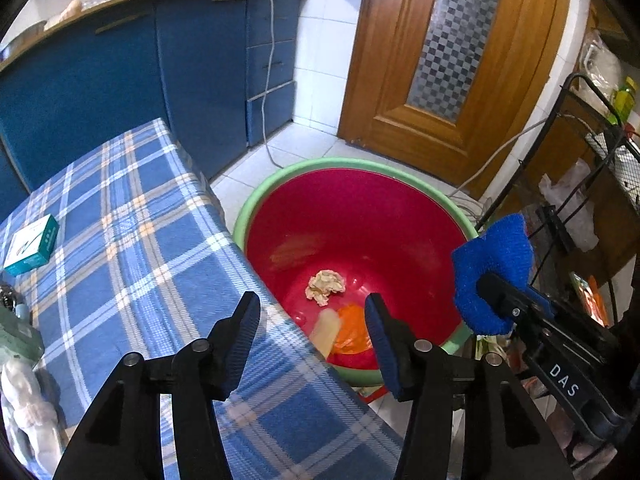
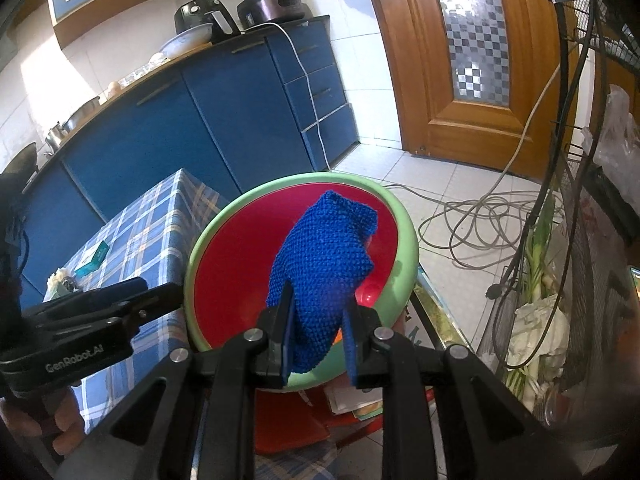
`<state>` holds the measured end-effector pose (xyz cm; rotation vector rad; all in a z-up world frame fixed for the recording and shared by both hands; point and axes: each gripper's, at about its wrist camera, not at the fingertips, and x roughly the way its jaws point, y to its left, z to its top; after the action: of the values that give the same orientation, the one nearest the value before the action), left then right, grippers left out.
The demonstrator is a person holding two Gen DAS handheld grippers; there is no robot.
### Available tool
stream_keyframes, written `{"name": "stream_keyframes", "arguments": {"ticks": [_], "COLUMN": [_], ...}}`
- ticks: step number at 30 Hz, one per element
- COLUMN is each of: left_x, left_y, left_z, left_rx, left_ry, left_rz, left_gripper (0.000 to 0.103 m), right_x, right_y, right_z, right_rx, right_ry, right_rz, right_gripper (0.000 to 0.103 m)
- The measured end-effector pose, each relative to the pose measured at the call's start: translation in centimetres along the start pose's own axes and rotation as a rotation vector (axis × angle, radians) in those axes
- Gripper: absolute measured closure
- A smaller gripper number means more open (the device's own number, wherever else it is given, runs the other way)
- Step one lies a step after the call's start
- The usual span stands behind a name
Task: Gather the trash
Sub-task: 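Open both tools to drop the sponge and cloth into the bucket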
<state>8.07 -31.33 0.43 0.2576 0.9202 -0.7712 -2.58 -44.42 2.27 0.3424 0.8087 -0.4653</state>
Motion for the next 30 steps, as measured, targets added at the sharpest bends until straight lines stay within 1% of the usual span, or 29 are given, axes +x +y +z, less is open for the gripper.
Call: {"name": "stream_keyframes", "arguments": {"ticks": [2, 4, 6, 8, 11, 19, 24, 30], "left_x": [-0.3, -0.5, -0.7, -1.0, -1.6, -3.8, -5.6, -7.7], "left_y": [0.2, 0.4, 0.5, 0.5, 0.5, 1.2, 2.1, 3.5], "left_z": [0.0, 0.0, -0.1, -0.1, -0.3, -1.0, -1.6, -2.8], "left_rx": [-0.006, -0.011, -0.016, -0.02, -0.025, -0.047, -0.063, -0.079], "left_ry": [-0.006, -0.01, -0.014, -0.02, -0.03, -0.064, -0.093, -0.119], "left_rz": [0.003, 0.005, 0.007, 0.007, 0.009, 0.018, 0.033, 0.064], "left_gripper": [0.047, 0.047, 0.047, 0.047, 0.047, 0.047, 0.047, 0.047], "right_x": [0.1, 0.1, 0.0, -0.3, -0.8, -2.1, -3.2, -4.4], "right_y": [-0.1, -0.2, -0.1, 0.2, 0.6, 1.1, 2.0, 3.3], "right_z": [0.1, 0.1, 0.1, 0.1, 0.1, 0.0, -0.3, -0.8], "right_rx": [0.007, 0.015, 0.015, 0.001, -0.005, 0.007, -0.001, -0.01], "right_ry": [0.0, -0.002, -0.009, -0.02, -0.033, -0.058, -0.069, -0.08], "right_rz": [-0.007, 0.002, 0.008, 0.011, 0.011, 0.028, 0.051, 0.076], "right_gripper": [0.076, 0.064, 0.056, 0.053, 0.045, 0.037, 0.037, 0.033]}}
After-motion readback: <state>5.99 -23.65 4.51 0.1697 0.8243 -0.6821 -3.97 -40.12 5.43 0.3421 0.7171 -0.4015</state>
